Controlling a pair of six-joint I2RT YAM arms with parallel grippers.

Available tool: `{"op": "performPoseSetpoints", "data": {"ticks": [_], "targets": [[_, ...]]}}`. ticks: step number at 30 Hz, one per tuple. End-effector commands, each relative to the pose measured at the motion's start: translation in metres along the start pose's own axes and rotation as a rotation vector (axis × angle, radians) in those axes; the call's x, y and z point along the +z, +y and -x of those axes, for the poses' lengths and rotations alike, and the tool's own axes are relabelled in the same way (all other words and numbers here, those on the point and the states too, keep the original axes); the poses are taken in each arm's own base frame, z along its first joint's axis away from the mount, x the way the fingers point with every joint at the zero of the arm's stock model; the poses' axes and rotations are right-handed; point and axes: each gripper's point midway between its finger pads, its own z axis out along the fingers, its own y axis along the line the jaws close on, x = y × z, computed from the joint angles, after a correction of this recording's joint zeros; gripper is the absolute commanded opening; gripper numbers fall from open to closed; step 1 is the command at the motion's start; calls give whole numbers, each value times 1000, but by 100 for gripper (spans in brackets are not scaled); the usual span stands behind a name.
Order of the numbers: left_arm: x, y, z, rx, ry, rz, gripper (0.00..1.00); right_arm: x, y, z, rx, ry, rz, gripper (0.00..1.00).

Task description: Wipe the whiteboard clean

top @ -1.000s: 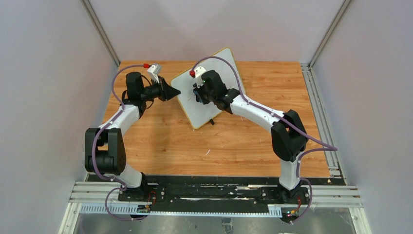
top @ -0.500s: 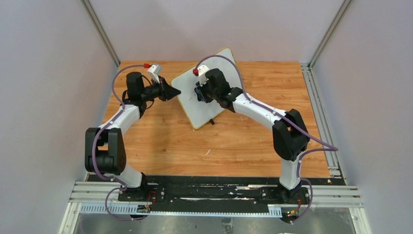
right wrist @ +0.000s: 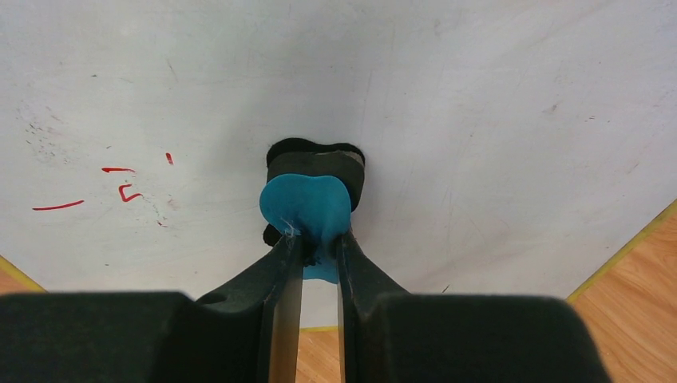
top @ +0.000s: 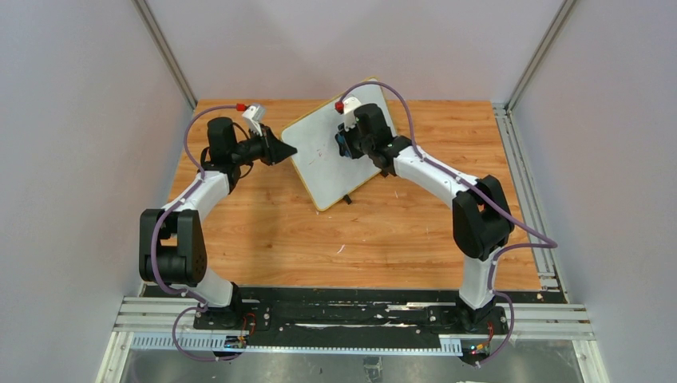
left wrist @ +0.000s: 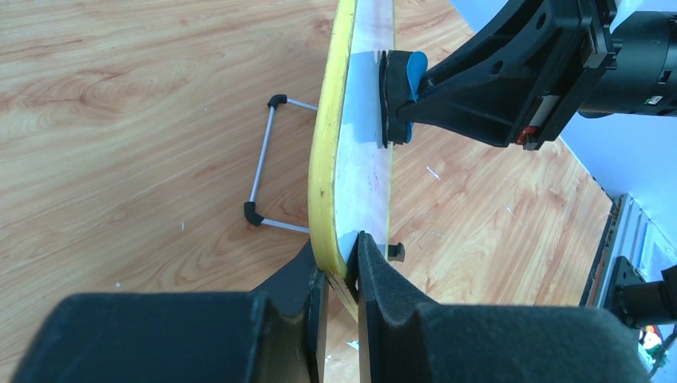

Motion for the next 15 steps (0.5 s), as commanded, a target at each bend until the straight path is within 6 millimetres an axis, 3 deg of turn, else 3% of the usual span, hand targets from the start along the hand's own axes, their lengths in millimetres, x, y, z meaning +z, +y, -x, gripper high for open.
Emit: {"op": "performPoseSetpoints", "data": {"ticks": [1,8,12,15], "targets": [[3,17,-17,74,50,48,0,-2,20,10,-21,-35,-3,1],[3,17,-17,75,51,48,0,-1,103,22,-89,-46,125,1],[2,17,-17,76,51,50,0,-3,135,26,-107,-61,168,1],[2,17,-17,76,50,50,0,-4,144,24,-110,-60,181,1]]}}
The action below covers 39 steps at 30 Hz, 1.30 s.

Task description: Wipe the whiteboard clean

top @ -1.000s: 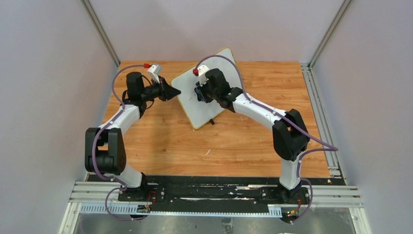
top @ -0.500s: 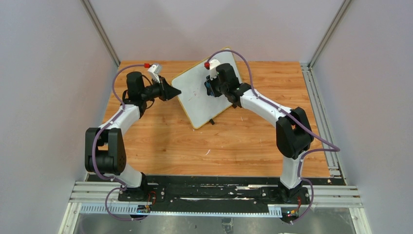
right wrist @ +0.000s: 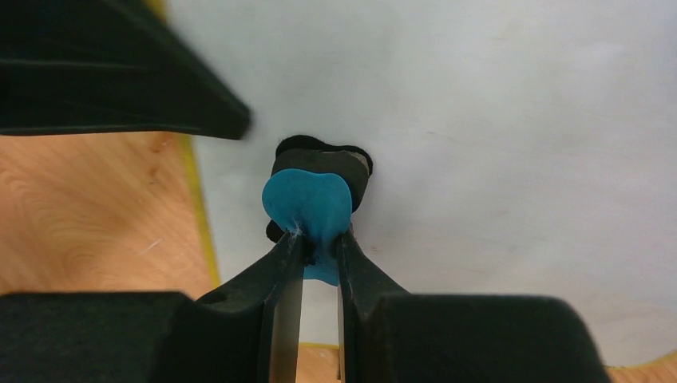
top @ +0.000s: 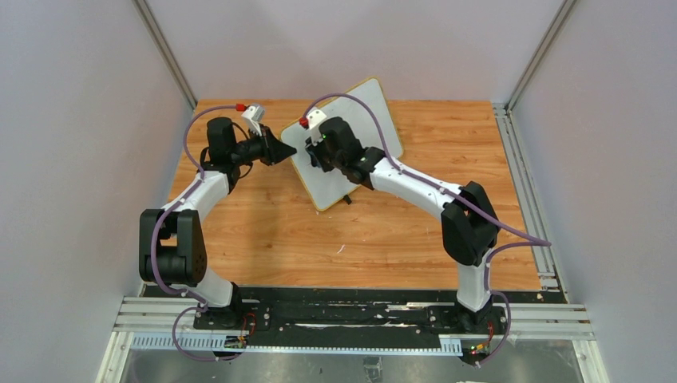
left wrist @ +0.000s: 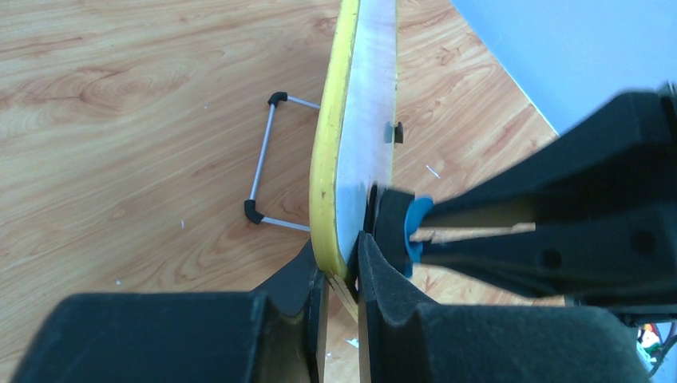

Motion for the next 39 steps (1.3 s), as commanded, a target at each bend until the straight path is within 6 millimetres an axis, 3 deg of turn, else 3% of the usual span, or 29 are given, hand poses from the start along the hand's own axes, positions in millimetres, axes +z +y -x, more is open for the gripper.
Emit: {"op": "performPoseSetpoints", "data": {"ticks": [1,4,9,20,23,28,36,39], "targets": [[2,17,-16,79,46,53,0,9,30,4,0,-19,63,1],[2,17,-16,78,46,52,0,13,17,-4,-21,2,14,1],[2,17,-17,78,48,52,0,14,-23,-19,2,34,-53,1],[3,17,-17,77,49,51,0,-11,-129,-33,97,38,-213,0],[3,18,-17,78,51,55,0,-16,-145,-32,115,31,-229,1],[4,19,-17,77,52,55,0,-16,-122,-25,123,12,-165,1],[4,20,-17,75,53,56,0,-6,-31,-21,58,-2,-33,1],[3,20,-17,78,55,58,0,-3,-18,-22,41,3,-22,1]]}}
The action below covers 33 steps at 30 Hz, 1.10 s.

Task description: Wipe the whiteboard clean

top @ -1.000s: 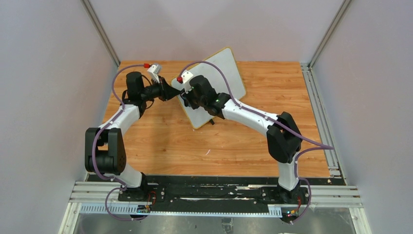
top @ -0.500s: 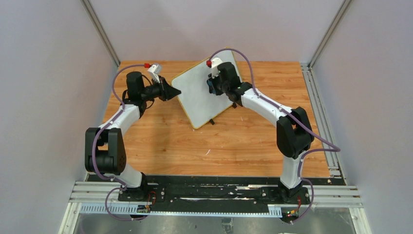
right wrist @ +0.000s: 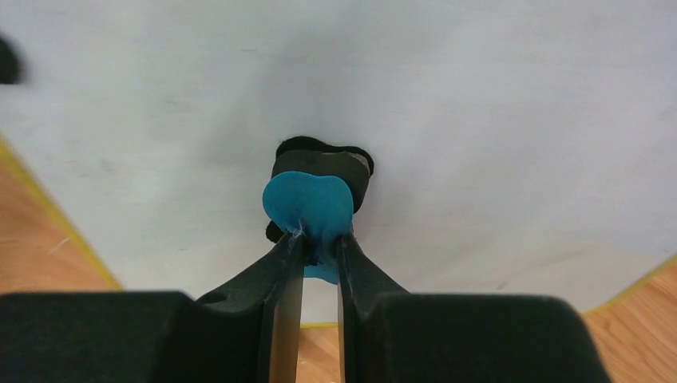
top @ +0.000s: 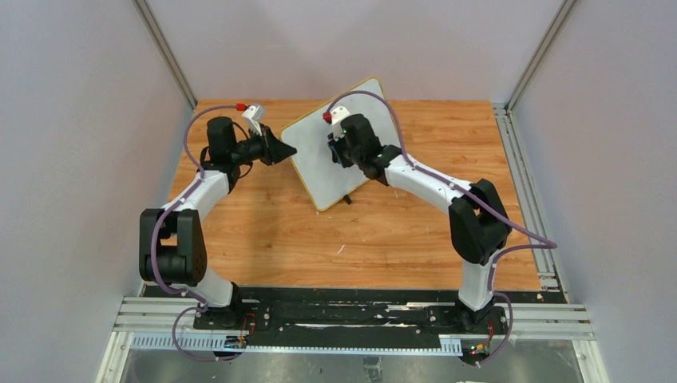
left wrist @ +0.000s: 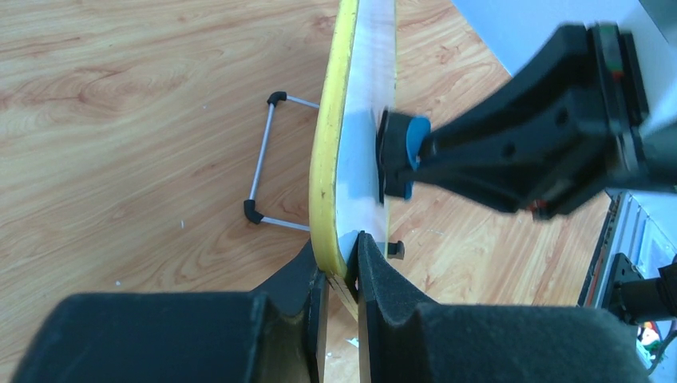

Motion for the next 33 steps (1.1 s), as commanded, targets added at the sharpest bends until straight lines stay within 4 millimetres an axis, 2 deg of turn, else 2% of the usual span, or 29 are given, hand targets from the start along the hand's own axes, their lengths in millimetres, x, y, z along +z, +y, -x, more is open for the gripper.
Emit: {"op": "performPoseSetpoints", "data": {"ticks": [1,4,6,13,16,19,23,27,30,33], "targets": [[3,19,-17,76,50,59,0,-1,38,6,-14,-30,65,1],[2,19,-18,77,51,58,0,3,16,-1,2,-8,24,1],[3,19,-18,77,51,58,0,4,-5,-6,38,3,5,1],[3,20,-19,78,54,59,0,-8,-113,-23,163,46,-154,1],[4,22,-19,75,54,64,0,-18,-142,-24,168,65,-224,1],[4,23,-18,74,53,71,0,-30,-161,-24,169,80,-288,1],[4,24,-16,77,51,82,0,-50,-175,-25,189,93,-359,1],[3,25,-17,78,56,85,0,-82,-197,-31,225,127,-482,1],[3,26,-18,80,58,90,0,-109,-212,-43,275,177,-556,1],[4,27,-20,78,63,93,0,-135,-221,-67,326,268,-599,1]]}}
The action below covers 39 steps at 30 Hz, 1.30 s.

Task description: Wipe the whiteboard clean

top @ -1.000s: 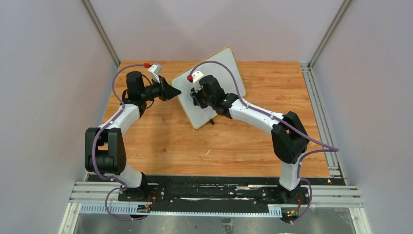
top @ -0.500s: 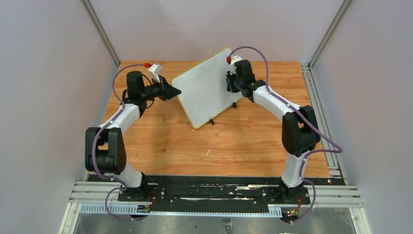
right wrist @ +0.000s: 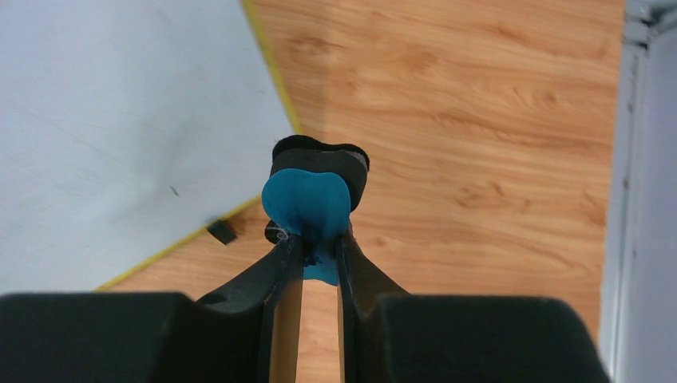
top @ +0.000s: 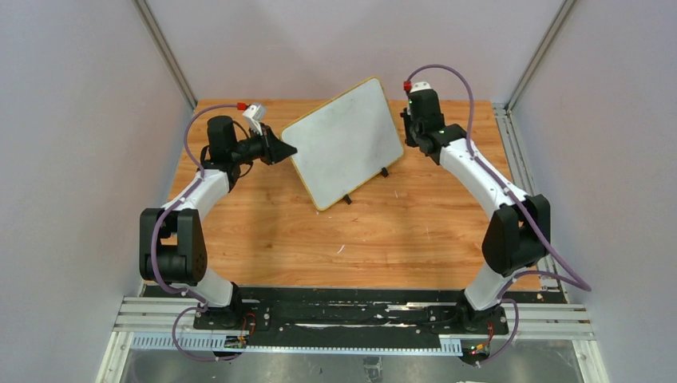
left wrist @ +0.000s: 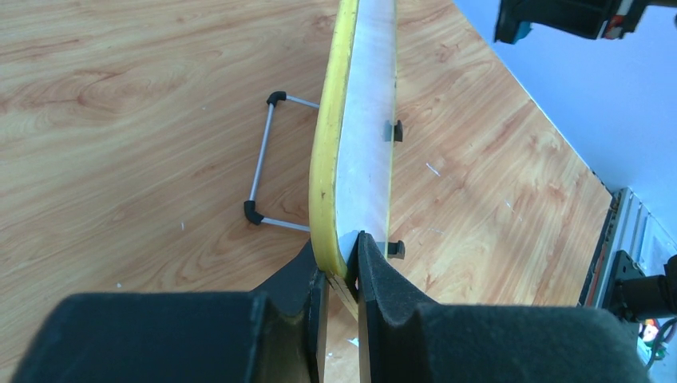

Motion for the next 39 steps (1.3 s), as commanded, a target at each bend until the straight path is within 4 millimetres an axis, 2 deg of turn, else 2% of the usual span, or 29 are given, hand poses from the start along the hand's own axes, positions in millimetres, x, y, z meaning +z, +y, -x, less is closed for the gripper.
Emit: {"op": "performPoseSetpoints", "data": {"ticks": [1,9,16,22,31,35,39], "targets": [[4,27,-21,69,60,95,0,-27,-51,-35,72,153,-139,1],[4,31,-25,69,66,108,0,-51,-68,-135,221,420,-48,1],[5,33,-25,67,67,114,0,-70,-78,-196,281,531,-91,1],[7,35,-24,59,69,116,0,-70,-75,-217,289,589,-85,4],[5,35,-26,64,69,123,0,-47,-55,-246,331,675,7,9],[4,35,-26,66,70,126,0,-43,-52,-252,339,695,12,13],[4,36,-26,65,72,129,3,-45,-52,-249,342,683,16,22]]}}
